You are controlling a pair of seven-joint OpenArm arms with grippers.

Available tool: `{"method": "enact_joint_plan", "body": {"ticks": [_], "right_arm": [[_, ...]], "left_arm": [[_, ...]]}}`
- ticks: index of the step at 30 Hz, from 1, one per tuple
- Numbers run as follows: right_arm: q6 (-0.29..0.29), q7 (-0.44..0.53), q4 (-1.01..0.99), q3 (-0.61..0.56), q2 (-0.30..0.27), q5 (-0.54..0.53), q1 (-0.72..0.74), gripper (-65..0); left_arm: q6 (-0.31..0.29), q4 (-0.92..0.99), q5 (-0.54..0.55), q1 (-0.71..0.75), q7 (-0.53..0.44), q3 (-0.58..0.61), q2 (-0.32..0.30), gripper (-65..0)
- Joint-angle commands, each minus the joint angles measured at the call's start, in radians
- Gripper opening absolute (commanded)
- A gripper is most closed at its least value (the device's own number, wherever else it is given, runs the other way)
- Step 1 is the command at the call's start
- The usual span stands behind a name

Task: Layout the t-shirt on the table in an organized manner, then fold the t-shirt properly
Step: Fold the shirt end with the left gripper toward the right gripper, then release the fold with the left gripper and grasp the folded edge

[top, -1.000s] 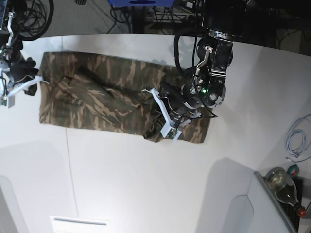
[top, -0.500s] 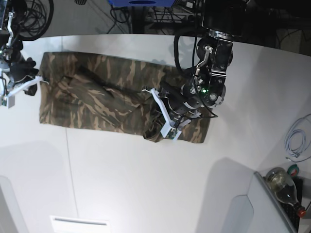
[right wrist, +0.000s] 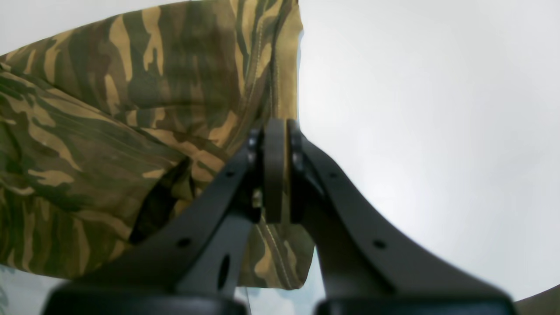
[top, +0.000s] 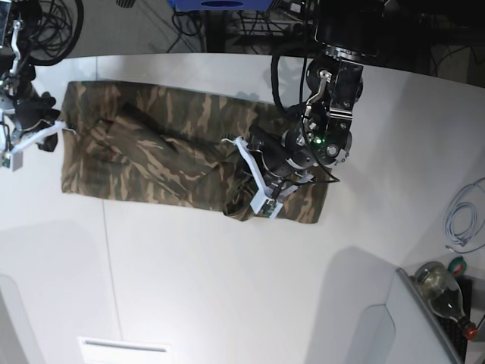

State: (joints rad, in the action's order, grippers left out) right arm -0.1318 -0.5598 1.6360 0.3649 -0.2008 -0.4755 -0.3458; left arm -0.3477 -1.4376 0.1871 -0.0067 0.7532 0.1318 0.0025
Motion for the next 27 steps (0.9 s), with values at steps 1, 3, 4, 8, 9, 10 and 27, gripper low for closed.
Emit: {"method": "enact_joint_plan", "body": {"ticks": [1, 3, 4, 8, 9, 10, 27], "right_arm": [[-0.002, 0.022, 0.016, 0.006, -0.015, -0.01, 0.007, -63.3], [-0.002, 0.022, 0.016, 0.006, -0.015, -0.01, 0.007, -63.3], [-0.002, 0.022, 0.016, 0.004, -0.015, -0.01, 0.007, -63.3], [-0.002, 0.022, 0.016, 0.003, -0.015, -0.01, 0.007, -63.3], [-0.002, 0.022, 0.016, 0.003, -0.015, -0.01, 0.007, -63.3], [-0.002, 0.022, 0.016, 0.003, -0.015, -0.01, 0.007, -63.3], [-0.002, 0.022, 0.016, 0.007, -0.015, -0.01, 0.007, -63.3]], "left_arm": [[-0.009, -0.018, 0.016, -0.02, -0.016, 0.001, 0.006, -65.0], [-0.009, -0.018, 0.016, -0.02, -0.016, 0.001, 0.006, -65.0], [-0.009, -0.018, 0.016, -0.022, -0.016, 0.001, 0.006, -65.0], [-0.009, -0.018, 0.016, -0.02, -0.016, 0.001, 0.015, -65.0], [-0.009, -0.018, 0.018, -0.02, -0.016, 0.001, 0.015, -65.0], [-0.011, -0.018, 0.018, -0.019, -0.016, 0.001, 0.015, -65.0], [-0.011, -0.022, 0.015, -0.014, -0.014, 0.095, 0.011, -30.9]]}}
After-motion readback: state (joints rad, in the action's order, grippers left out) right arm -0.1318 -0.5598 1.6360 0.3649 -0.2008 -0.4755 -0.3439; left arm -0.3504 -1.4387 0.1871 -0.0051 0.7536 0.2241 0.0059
